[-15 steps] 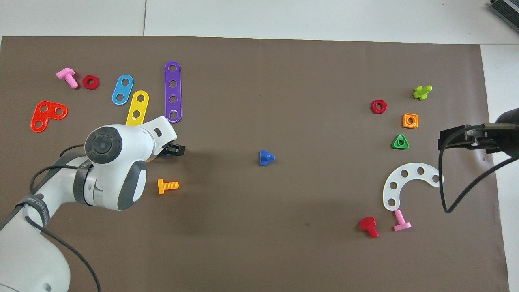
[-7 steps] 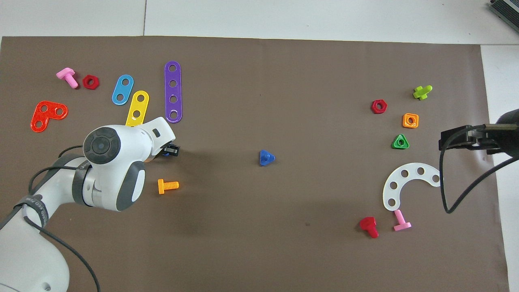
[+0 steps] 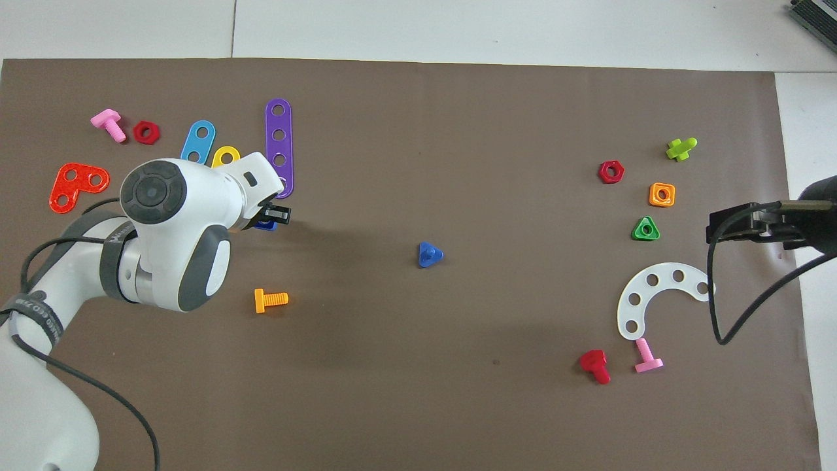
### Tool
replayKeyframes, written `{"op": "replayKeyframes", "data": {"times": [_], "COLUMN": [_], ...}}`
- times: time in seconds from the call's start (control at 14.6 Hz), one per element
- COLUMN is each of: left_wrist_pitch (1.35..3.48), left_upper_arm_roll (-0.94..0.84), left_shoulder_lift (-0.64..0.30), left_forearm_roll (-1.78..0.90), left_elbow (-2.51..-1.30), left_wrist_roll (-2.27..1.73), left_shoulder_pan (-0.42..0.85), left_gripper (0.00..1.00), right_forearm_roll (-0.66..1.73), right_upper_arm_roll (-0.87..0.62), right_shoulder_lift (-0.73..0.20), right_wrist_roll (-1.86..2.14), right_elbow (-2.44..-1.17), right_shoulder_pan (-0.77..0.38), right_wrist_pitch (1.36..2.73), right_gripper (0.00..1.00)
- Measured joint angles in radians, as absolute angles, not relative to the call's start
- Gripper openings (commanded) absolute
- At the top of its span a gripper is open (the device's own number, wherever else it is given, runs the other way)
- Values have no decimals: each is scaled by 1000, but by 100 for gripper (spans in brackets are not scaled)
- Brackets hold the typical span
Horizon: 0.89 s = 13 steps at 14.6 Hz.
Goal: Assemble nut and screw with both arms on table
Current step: 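Carry the blue nut with the left gripper over the blue bolt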
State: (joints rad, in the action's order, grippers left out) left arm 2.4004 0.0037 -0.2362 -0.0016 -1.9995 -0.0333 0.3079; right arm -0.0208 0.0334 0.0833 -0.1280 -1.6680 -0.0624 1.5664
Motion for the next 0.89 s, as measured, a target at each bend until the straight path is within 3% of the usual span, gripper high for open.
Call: {"op": "replayKeyframes", "data": {"times": [0.34,0.89], "left_wrist_pitch": [2313,2270], "left_upper_arm_roll": [-76,-211], "left_shoulder_lift": [-299,-367], "left_forearm_roll": [39,145], "left_elbow": [-1823,-1719], "left_wrist_roll": [-220,-506], "left_shoulder_pan": [361,437], "left_gripper": [0,0], "right_forearm_roll": [-21,-21], "right_upper_arm_roll": [29,29], "right_shoulder_lift": [83,83], "right_wrist_roll": [-128,-128], "right_elbow": [-1668,-1668], "right_shoulder_pan": [-70,-70], "right_wrist_pitch": [1566,1566], "right_gripper": [100,100]}}
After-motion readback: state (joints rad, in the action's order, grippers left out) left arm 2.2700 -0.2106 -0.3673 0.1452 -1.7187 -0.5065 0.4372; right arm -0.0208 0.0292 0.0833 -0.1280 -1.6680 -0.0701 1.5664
